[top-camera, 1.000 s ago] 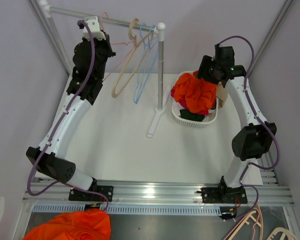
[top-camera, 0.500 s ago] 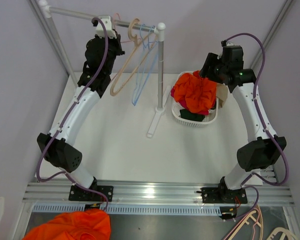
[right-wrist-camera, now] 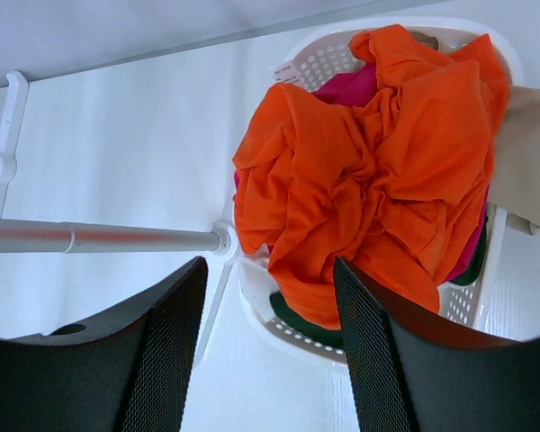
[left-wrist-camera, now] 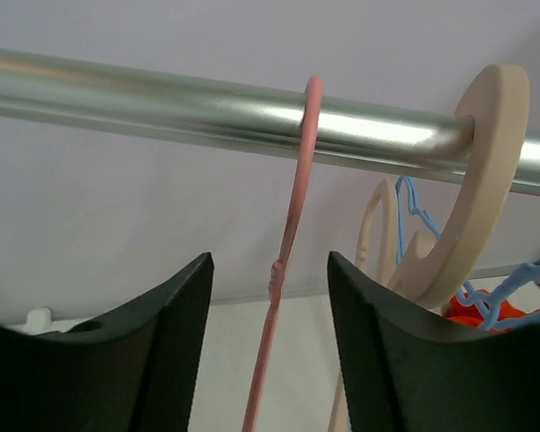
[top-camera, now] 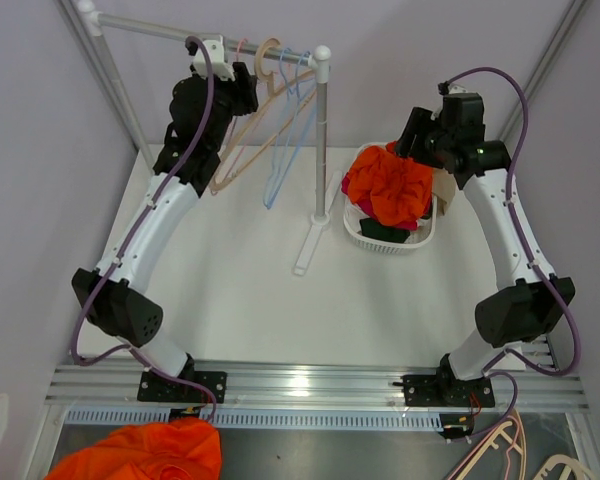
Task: Remove the t-shirt from the hanger
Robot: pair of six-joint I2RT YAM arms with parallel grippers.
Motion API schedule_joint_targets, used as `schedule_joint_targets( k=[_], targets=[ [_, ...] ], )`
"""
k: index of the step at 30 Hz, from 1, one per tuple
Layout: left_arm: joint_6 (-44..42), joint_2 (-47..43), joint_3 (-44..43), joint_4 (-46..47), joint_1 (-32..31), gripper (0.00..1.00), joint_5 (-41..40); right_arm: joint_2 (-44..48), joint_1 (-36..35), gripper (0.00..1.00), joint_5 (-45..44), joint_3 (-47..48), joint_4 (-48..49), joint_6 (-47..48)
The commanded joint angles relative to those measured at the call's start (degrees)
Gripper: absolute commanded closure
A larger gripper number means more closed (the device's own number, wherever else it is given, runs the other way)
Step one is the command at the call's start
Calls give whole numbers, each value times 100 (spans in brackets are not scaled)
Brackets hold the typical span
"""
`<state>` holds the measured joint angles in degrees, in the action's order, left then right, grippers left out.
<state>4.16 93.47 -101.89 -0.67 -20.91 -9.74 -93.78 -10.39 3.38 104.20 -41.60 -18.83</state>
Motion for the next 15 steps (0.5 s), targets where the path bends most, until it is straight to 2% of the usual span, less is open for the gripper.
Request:
schedule_joint_targets(
  k=[1,2,3,4,5,6,10,11,15],
  targets=[
    [67,-548,20,-135,34,40,-2,412,-59,37,32,-5,170,54],
    [76,-628,20,-353,34,22,-28,552,-59,37,75,-57,205,72],
    [154,-837,28,-494,34,11,-54,632,-59,26,84,-180,292,90],
    [225,-961,63,-774,43,1,-115,833,-68,9,102,-390,450,107],
    [225,-1110,185,-777,34,1,-116,835,-68,8,102,-392,451,116],
    [312,-1260,282,-986,34,1,-212,1044,-59,1,119,-636,660,125],
    [620,-2391,1055,-1225,25,0,-607,1537,-59,0,268,-1277,1163,134],
    [682,-2586,1527,-1243,25,0,-678,1616,-59,1,321,-1375,1268,99],
    [1076,-3527,2494,-1243,16,1,-863,1976,-112,0,436,-1963,1444,-181]
  ],
)
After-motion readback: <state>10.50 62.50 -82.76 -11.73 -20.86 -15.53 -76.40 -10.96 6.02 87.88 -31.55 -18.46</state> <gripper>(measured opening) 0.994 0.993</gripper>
